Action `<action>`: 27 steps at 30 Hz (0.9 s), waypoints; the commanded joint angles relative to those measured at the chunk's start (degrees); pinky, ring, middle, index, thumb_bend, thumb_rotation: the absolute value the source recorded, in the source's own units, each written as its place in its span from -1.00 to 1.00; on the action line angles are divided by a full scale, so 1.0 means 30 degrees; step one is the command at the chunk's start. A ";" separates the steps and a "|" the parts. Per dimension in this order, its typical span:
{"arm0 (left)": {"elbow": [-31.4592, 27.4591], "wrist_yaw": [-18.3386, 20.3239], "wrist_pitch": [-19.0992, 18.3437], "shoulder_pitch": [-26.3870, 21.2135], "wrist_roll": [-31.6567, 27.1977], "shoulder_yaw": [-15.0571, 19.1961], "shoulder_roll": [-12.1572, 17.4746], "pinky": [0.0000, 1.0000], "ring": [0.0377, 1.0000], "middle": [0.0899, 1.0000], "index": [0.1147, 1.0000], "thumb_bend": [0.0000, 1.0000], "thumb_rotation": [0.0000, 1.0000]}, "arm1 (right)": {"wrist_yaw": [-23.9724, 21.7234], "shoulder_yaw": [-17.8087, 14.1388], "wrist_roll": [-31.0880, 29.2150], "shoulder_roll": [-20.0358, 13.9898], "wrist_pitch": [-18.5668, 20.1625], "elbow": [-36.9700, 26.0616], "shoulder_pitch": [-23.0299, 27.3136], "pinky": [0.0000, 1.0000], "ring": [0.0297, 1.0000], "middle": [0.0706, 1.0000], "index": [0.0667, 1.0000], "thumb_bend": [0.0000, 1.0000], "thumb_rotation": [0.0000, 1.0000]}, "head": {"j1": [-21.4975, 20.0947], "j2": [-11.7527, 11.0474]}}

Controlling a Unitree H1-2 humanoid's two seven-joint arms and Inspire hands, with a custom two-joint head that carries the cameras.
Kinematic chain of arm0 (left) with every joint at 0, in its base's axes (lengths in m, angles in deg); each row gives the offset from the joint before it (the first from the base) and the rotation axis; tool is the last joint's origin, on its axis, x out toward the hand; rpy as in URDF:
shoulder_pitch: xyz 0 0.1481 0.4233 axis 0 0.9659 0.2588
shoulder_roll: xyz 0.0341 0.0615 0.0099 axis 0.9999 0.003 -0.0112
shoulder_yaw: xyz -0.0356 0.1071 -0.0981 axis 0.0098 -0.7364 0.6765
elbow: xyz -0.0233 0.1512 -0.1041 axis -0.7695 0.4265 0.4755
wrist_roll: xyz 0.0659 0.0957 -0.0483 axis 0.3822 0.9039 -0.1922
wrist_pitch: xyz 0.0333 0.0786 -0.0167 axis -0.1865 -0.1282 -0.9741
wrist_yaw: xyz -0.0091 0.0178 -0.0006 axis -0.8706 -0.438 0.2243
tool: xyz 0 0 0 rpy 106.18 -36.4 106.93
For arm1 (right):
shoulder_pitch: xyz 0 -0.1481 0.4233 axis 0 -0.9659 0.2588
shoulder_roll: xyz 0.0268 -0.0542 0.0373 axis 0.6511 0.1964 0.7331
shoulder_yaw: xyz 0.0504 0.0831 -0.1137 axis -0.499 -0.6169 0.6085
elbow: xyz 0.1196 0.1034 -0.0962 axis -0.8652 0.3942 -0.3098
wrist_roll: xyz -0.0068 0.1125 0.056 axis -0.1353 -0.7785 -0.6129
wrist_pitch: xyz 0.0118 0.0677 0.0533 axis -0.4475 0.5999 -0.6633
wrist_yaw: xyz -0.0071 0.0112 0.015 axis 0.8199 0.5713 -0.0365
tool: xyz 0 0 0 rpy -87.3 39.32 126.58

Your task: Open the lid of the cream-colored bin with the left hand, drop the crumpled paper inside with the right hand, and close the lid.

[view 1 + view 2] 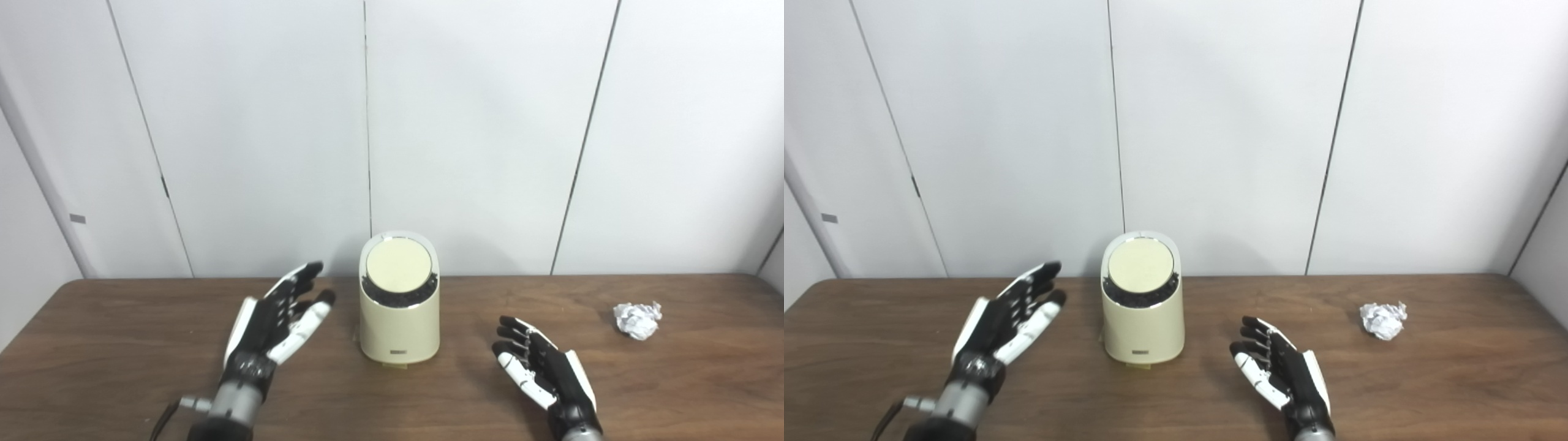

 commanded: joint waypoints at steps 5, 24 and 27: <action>-0.0072 0.0623 -0.0663 -0.2765 0.0879 0.0469 -0.0408 0.84 0.99 1.00 1.00 0.50 -0.13 | -0.0189 0.0093 0.0055 0.0033 0.0357 -0.0153 0.0352 0.43 0.56 0.58 0.58 -0.57 -0.02 | 0.0226 0.0010; 0.6110 -0.3199 0.0531 -0.6270 0.6252 -0.0639 -0.2789 0.74 1.00 1.00 1.00 0.63 -0.46 | -0.0299 0.0104 0.0030 -0.0140 -0.0205 0.0149 0.0351 0.40 0.55 0.58 0.57 -0.59 -0.06 | 0.0327 -0.0071; 0.7002 -0.4078 0.1294 -0.6541 0.6548 -0.1059 -0.2675 0.70 0.99 1.00 1.00 0.64 -0.46 | -0.0218 0.0113 0.0091 -0.0063 0.0023 0.0039 0.0327 0.40 0.54 0.58 0.57 -0.58 -0.05 | 0.0282 -0.0065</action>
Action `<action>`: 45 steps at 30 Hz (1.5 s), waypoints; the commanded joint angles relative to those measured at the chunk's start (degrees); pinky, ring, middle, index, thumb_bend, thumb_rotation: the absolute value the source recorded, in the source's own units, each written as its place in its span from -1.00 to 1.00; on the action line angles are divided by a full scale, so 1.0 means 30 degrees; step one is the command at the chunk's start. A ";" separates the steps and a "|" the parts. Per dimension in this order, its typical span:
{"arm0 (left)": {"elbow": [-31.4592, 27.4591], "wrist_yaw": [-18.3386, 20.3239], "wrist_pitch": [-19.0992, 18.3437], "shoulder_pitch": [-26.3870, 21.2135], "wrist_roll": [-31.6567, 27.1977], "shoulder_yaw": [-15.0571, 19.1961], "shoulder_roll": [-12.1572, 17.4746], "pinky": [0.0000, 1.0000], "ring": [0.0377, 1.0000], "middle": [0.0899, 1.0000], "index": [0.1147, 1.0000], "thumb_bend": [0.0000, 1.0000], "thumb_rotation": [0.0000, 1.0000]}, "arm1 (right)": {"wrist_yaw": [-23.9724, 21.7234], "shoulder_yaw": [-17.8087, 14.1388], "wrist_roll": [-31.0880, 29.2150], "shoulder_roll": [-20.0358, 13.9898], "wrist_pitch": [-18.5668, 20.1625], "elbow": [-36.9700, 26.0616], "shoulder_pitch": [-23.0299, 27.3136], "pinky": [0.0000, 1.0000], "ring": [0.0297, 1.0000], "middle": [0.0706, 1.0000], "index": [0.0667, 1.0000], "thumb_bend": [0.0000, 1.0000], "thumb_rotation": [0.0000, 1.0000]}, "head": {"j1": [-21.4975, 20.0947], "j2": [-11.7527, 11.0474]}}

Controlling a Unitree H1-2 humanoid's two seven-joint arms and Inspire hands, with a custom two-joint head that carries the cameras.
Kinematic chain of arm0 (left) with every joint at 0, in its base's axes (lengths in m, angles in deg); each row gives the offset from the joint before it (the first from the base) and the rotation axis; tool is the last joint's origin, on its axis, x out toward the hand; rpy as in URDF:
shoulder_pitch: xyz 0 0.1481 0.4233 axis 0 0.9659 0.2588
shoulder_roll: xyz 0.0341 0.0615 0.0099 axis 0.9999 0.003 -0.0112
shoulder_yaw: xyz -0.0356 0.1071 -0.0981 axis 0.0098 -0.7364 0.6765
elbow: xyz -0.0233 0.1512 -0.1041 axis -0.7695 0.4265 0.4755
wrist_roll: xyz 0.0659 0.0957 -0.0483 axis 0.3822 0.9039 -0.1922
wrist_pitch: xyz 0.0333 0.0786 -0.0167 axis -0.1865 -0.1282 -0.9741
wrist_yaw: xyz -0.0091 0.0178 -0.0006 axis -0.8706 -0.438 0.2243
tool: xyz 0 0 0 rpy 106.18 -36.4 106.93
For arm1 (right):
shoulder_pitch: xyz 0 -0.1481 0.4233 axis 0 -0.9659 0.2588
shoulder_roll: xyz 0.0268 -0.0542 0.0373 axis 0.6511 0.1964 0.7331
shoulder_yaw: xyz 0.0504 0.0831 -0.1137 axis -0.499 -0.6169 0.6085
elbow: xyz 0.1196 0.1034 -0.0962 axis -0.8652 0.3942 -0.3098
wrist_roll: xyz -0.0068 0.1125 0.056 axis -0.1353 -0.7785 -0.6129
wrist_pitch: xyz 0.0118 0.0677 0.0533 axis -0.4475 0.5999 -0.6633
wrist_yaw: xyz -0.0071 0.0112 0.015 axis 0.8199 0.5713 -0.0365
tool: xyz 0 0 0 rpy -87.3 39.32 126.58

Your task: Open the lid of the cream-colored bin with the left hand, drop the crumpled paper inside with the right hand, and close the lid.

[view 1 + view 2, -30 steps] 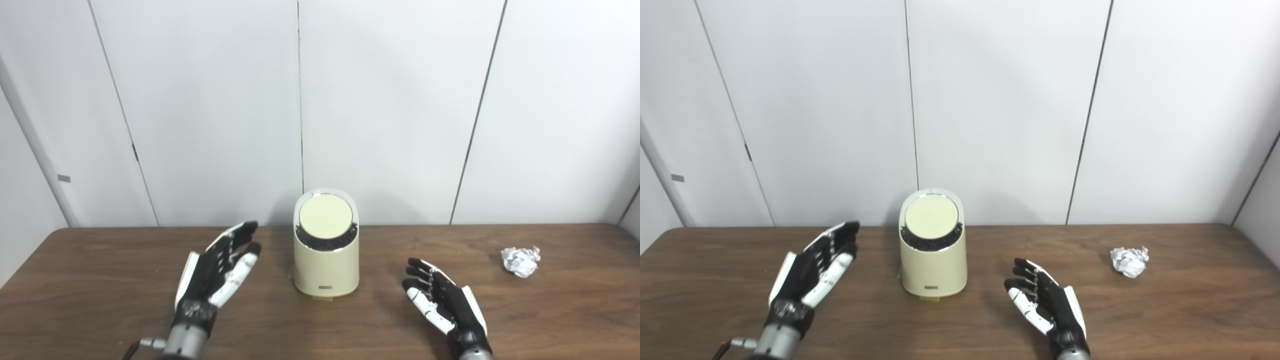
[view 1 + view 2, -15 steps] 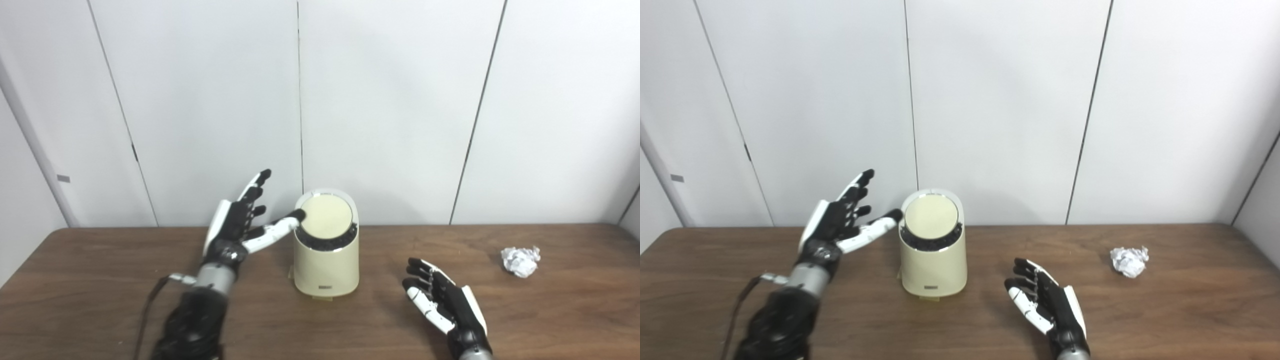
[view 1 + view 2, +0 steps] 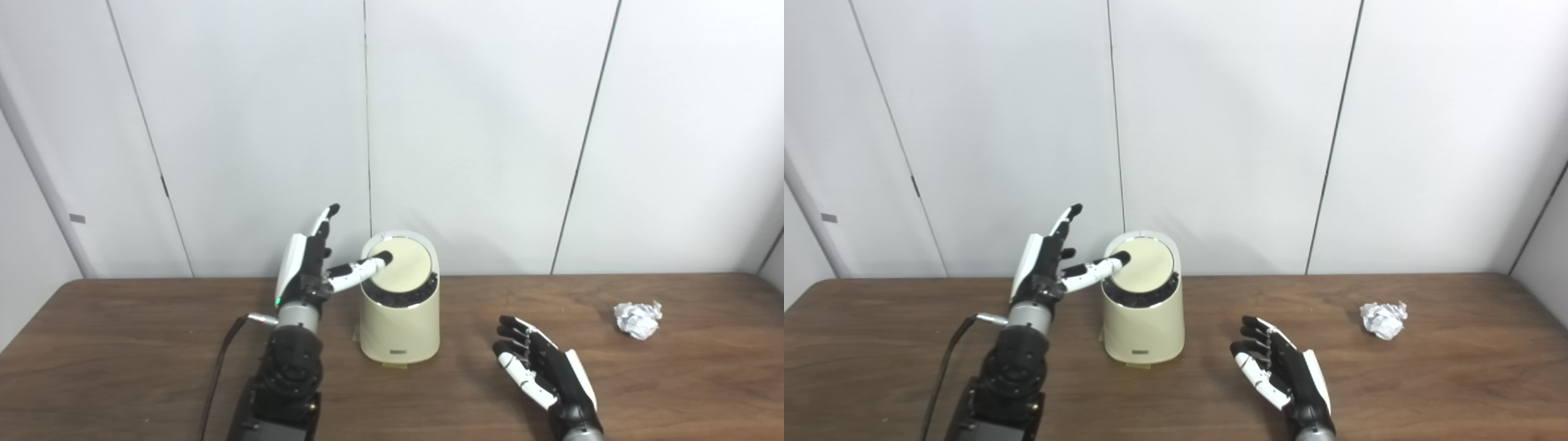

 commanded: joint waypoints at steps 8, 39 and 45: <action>0.1895 -0.2517 0.2281 -0.1813 0.0929 -0.0730 0.0024 0.57 0.97 1.00 1.00 0.68 -0.42 | -0.0053 0.0026 0.0056 0.0167 0.0420 -0.0193 0.0294 0.40 0.54 0.57 0.57 -0.58 -0.04 | -0.0021 0.0062; 0.4530 -0.4928 0.2769 -0.2552 1.0660 -0.7267 0.3920 1.00 1.00 1.00 1.00 1.00 -0.71 | 0.0268 -0.0002 0.0131 0.0332 0.0562 -0.0270 0.0394 0.36 0.50 0.54 0.54 -0.58 -0.14 | -0.0115 0.0120; 0.5838 -0.5780 0.2745 -0.2935 1.3136 -0.8442 0.4519 1.00 1.00 1.00 1.00 1.00 -0.66 | 0.0284 -0.0074 -0.0024 0.0443 0.0610 -0.0272 0.0378 0.37 0.50 0.54 0.54 -0.58 -0.15 | -0.0130 0.0150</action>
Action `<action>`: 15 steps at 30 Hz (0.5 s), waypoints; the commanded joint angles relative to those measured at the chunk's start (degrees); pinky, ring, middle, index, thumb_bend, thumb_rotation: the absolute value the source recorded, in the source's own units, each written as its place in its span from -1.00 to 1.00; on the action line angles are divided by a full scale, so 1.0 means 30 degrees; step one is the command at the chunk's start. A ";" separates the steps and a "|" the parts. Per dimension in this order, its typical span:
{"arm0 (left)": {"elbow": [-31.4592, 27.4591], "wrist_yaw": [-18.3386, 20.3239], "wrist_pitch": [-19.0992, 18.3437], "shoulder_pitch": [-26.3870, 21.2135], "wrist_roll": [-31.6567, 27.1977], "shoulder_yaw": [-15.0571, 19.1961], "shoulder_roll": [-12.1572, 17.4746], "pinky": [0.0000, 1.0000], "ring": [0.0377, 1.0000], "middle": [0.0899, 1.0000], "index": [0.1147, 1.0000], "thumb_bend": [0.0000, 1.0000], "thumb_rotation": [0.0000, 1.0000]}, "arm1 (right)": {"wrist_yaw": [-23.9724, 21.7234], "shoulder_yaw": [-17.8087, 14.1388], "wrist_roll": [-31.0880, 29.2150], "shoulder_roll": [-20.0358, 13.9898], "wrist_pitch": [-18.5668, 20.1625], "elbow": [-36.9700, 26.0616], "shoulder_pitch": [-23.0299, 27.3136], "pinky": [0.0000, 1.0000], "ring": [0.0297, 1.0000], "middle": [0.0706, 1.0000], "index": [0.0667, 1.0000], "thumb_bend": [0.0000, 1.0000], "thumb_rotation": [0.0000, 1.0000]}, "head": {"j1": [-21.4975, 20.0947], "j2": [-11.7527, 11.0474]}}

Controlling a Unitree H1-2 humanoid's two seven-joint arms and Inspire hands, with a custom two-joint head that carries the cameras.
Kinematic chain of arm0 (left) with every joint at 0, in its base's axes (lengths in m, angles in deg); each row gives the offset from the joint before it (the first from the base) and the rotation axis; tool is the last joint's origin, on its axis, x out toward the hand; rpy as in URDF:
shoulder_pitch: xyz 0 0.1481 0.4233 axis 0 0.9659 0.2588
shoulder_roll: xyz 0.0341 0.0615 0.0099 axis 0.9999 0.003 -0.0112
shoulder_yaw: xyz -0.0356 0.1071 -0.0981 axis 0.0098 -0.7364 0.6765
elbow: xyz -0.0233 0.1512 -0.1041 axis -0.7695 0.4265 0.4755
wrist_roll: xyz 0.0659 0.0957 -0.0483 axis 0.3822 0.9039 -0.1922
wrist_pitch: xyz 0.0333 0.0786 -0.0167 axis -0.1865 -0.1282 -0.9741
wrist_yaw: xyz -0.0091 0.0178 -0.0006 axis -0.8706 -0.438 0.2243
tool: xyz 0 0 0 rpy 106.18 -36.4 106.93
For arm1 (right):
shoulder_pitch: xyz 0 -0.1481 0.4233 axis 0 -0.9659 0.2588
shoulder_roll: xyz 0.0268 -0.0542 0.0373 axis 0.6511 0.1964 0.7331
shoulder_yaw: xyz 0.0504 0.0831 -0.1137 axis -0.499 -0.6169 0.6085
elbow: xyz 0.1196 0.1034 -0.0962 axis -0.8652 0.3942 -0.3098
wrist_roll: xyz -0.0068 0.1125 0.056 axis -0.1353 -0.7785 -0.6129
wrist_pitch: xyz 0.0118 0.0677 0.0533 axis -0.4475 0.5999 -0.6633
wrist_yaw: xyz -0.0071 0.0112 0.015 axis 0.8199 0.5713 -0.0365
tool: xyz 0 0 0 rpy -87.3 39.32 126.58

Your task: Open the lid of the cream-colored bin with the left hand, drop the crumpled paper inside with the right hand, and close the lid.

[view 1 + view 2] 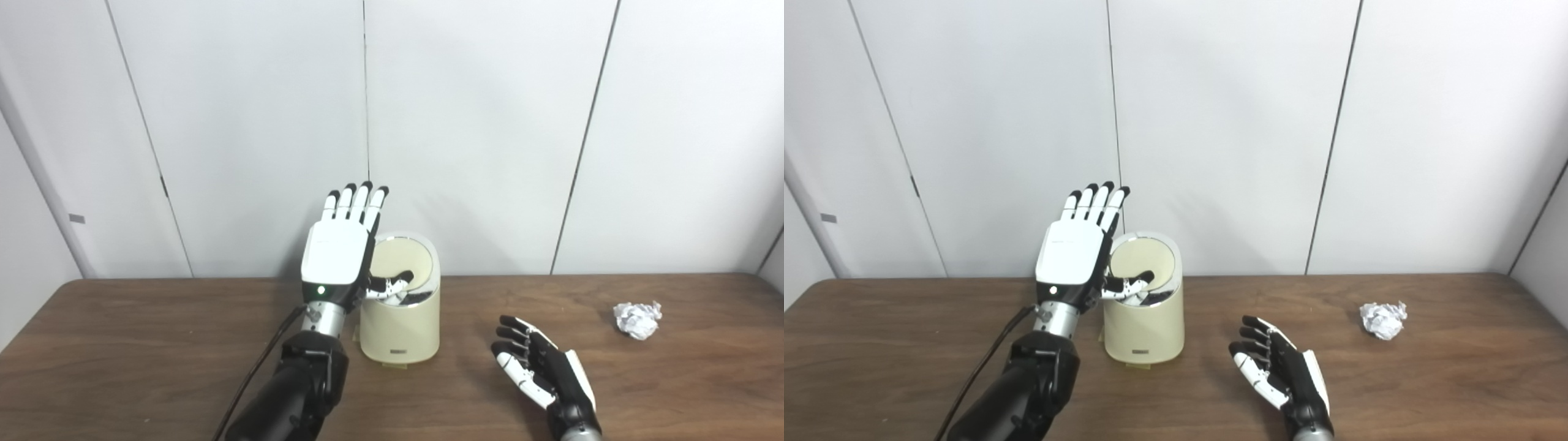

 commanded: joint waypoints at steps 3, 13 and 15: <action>0.1336 -0.0628 0.0158 -0.1119 0.1485 -0.0520 0.0724 1.00 1.00 1.00 1.00 1.00 -0.63 | -0.0219 0.0091 -0.0047 0.0157 0.0430 -0.0260 0.0355 0.40 0.52 0.56 0.56 -0.59 -0.12 | -0.0021 0.0037; 0.1627 -0.0522 0.0353 -0.1046 0.1589 -0.0580 0.0874 1.00 1.00 1.00 1.00 1.00 -0.62 | -0.0204 0.0192 0.0108 0.0085 0.0286 -0.0260 0.0343 0.40 0.53 0.55 0.56 -0.59 -0.07 | 0.0000 0.0014; 0.1603 -0.0583 0.0373 -0.1001 0.1454 -0.0476 0.0831 1.00 1.00 1.00 1.00 1.00 -0.60 | -0.0185 0.0195 0.0150 0.0080 0.0316 -0.0251 0.0345 0.40 0.52 0.55 0.55 -0.58 -0.07 | 0.0019 0.0006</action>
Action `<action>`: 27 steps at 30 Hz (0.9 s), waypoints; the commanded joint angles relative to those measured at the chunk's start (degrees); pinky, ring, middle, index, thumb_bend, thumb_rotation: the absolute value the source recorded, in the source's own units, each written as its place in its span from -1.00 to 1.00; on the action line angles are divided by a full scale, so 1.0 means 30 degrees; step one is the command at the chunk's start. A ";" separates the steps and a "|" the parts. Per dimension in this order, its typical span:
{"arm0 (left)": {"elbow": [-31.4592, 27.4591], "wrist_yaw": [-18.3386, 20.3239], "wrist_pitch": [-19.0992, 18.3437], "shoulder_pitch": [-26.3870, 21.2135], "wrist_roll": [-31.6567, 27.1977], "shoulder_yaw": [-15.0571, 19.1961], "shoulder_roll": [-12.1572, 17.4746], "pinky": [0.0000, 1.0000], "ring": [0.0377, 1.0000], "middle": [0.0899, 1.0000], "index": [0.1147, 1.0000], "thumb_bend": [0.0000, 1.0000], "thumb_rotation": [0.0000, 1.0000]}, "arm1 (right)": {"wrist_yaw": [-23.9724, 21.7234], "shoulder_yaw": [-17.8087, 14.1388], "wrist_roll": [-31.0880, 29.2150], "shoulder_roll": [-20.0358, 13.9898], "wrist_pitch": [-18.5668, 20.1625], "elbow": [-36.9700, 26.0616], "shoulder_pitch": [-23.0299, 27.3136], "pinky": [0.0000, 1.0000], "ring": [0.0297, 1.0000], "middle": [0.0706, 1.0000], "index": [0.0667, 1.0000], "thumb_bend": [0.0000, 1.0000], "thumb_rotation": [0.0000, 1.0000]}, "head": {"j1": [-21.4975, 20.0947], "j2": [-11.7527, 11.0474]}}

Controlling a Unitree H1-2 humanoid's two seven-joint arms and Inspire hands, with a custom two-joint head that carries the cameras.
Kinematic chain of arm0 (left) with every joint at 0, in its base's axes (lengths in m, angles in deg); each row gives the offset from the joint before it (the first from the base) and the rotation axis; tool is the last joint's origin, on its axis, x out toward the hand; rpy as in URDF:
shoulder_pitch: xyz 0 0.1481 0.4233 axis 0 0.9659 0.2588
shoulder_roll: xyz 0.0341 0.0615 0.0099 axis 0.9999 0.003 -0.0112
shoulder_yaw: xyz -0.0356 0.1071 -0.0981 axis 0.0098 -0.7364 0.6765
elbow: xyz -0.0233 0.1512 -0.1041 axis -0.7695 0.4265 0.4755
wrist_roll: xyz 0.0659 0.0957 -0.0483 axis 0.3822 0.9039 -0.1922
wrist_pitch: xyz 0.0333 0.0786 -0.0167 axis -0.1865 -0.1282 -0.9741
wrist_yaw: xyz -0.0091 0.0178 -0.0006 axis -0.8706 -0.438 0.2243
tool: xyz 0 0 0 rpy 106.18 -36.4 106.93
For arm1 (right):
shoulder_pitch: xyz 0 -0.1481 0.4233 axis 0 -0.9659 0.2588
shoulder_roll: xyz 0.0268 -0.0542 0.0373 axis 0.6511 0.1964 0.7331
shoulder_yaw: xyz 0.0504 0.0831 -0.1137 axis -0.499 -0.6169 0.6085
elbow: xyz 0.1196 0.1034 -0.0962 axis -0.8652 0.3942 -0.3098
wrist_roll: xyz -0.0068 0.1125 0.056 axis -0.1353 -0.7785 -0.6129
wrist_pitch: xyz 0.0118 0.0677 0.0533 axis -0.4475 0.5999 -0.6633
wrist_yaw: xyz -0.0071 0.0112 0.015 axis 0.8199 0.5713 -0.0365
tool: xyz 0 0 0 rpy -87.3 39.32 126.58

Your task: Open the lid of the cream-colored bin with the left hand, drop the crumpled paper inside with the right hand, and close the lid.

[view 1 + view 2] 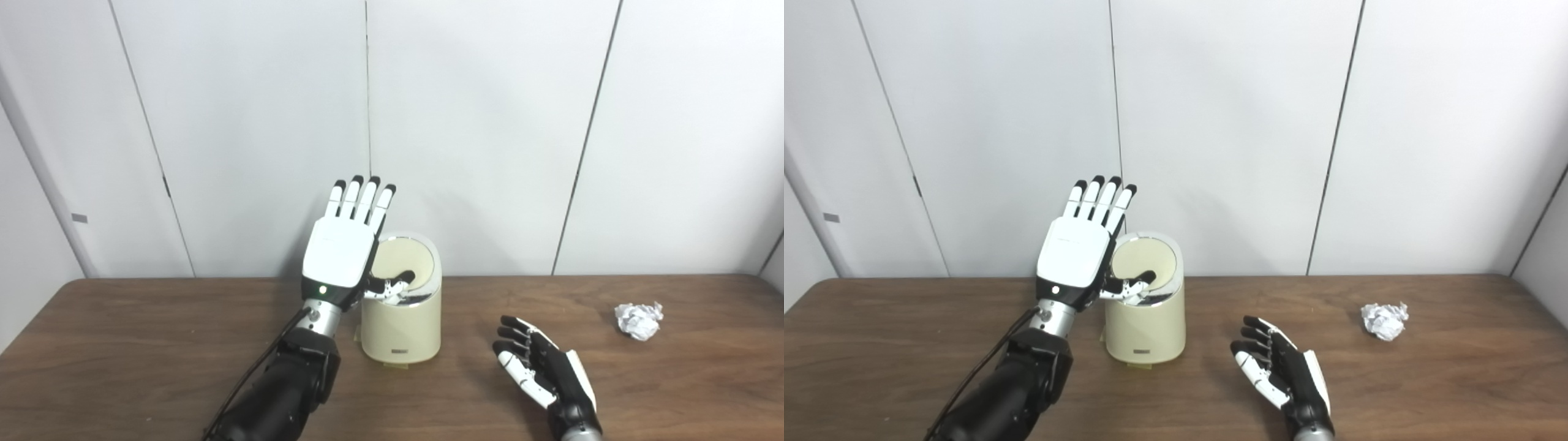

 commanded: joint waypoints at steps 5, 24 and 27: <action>-0.0229 0.0487 0.0050 -0.0162 -0.0261 0.0385 0.0191 1.00 1.00 1.00 1.00 0.76 -0.07 | -0.0147 0.0115 0.0082 0.0104 0.0180 -0.0221 0.0342 0.40 0.52 0.55 0.56 -0.57 -0.06 | 0.0005 0.0025; -0.2372 0.3215 -0.1848 0.0208 -0.0501 0.1559 -0.0546 1.00 1.00 0.95 0.94 0.27 1.00 | -0.0214 0.0191 0.0041 0.0104 0.0297 -0.0201 0.0347 0.40 0.54 0.57 0.57 -0.57 -0.08 | -0.0009 -0.0009; -0.3000 0.3229 -0.1553 0.0363 -0.1228 0.2123 -0.0701 1.00 1.00 0.95 0.91 0.35 1.00 | -0.0180 0.0177 0.0060 0.0145 0.0445 -0.0300 0.0332 0.41 0.53 0.56 0.57 -0.57 -0.09 | 0.0042 -0.0038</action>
